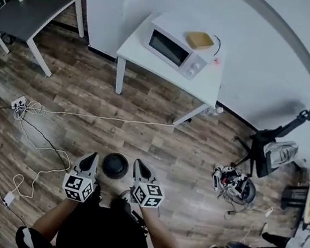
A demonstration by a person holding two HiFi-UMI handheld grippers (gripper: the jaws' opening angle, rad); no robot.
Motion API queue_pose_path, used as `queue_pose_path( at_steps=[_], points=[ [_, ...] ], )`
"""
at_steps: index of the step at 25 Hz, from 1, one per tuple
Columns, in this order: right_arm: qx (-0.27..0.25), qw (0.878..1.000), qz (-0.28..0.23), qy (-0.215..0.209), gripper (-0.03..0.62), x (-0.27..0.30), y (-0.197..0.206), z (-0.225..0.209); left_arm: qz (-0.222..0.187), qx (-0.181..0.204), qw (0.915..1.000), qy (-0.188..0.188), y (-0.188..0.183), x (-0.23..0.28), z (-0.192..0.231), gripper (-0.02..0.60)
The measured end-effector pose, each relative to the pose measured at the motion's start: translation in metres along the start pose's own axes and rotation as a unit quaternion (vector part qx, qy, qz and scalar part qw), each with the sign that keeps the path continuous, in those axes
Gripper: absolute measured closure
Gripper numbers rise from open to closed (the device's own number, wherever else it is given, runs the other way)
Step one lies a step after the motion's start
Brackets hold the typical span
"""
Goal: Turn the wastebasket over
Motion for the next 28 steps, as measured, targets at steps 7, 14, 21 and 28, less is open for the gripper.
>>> queue_pose_path(
  at_steps=[7,14,21,28],
  points=[
    [-0.029,0.996,-0.082,-0.001,0.562,-0.050,-0.059,0.039,-0.094,0.076,0.9924,0.024,-0.065,-0.052,-0.046,0.549],
    [-0.023,0.995,-0.101,-0.003,0.562,-0.067,-0.068,0.052,-0.117,0.094,0.9886,0.017,-0.065,-0.068,-0.063,0.549],
    [-0.037,0.995,-0.095,0.001,0.562,-0.067,-0.066,0.049,-0.120,0.090,0.9885,0.021,-0.067,-0.060,-0.067,0.548],
    [-0.035,0.995,-0.089,-0.006,0.562,-0.068,-0.062,0.050,-0.119,0.088,0.9889,0.018,-0.066,-0.058,-0.068,0.548]
  ],
)
Point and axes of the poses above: the fingertips, and each gripper's own axes: x forward along the fingers, z to its left, y out of its underside, the point moved 10 cm from there along -x, backward along the fingers, and after that the axes turned 10 degrees about -x, right-handed, at the moved point
